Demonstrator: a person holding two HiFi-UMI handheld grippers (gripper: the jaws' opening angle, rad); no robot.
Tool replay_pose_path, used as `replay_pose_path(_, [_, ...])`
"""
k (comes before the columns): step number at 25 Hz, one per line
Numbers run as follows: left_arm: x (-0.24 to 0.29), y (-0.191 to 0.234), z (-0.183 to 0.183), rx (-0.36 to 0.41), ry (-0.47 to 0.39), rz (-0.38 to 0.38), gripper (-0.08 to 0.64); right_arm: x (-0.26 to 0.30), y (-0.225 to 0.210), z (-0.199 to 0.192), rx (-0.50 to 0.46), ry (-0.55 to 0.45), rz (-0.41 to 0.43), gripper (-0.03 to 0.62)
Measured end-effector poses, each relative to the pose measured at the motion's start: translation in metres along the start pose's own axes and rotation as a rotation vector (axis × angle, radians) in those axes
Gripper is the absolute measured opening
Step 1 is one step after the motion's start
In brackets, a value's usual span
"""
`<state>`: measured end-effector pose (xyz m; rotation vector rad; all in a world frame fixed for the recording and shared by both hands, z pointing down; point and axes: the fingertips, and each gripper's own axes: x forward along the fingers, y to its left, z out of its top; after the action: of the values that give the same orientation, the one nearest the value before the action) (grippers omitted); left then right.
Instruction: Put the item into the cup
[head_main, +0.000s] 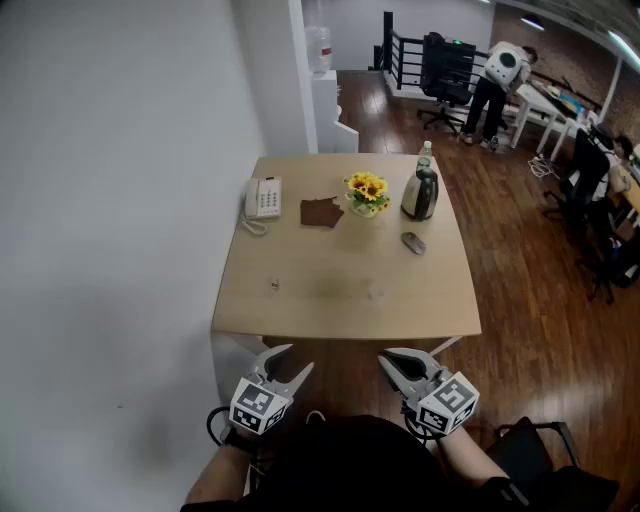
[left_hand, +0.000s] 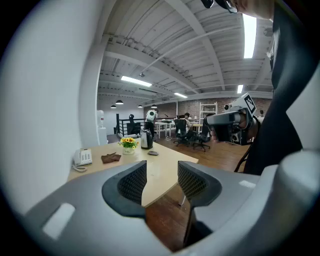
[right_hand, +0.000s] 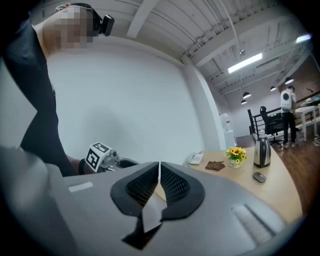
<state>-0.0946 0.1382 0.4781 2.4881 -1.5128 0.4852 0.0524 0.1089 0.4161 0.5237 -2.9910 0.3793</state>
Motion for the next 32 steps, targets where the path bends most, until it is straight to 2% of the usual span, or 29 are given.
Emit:
replay_pose_path(5, [0.011,0.004,-0.006,-0.013,0.026,0.034,0.190,-0.004,-0.007,-0.001,0.010,0.009,0.014,0.081])
replay_pose_path(15, [0.031,0.018,-0.035,-0.060,0.077,0.103,0.190,-0.001,-0.034,-0.018,0.057,0.031,0.027,0.081])
replay_pose_path(23, [0.053,0.103,-0.062,-0.069,0.126,0.204,0.184,0.042,-0.064,-0.020,0.069,0.084,0.029,0.083])
replay_pose_path(26, [0.071,0.147,-0.074,-0.082,0.163,0.213,0.184,0.067,-0.086,-0.011,0.083,0.095,-0.003,0.083])
replay_pose_path(32, [0.113,0.235,-0.101,-0.158,0.237,0.218,0.184,0.122,-0.127,-0.002,0.123,0.116,-0.059,0.083])
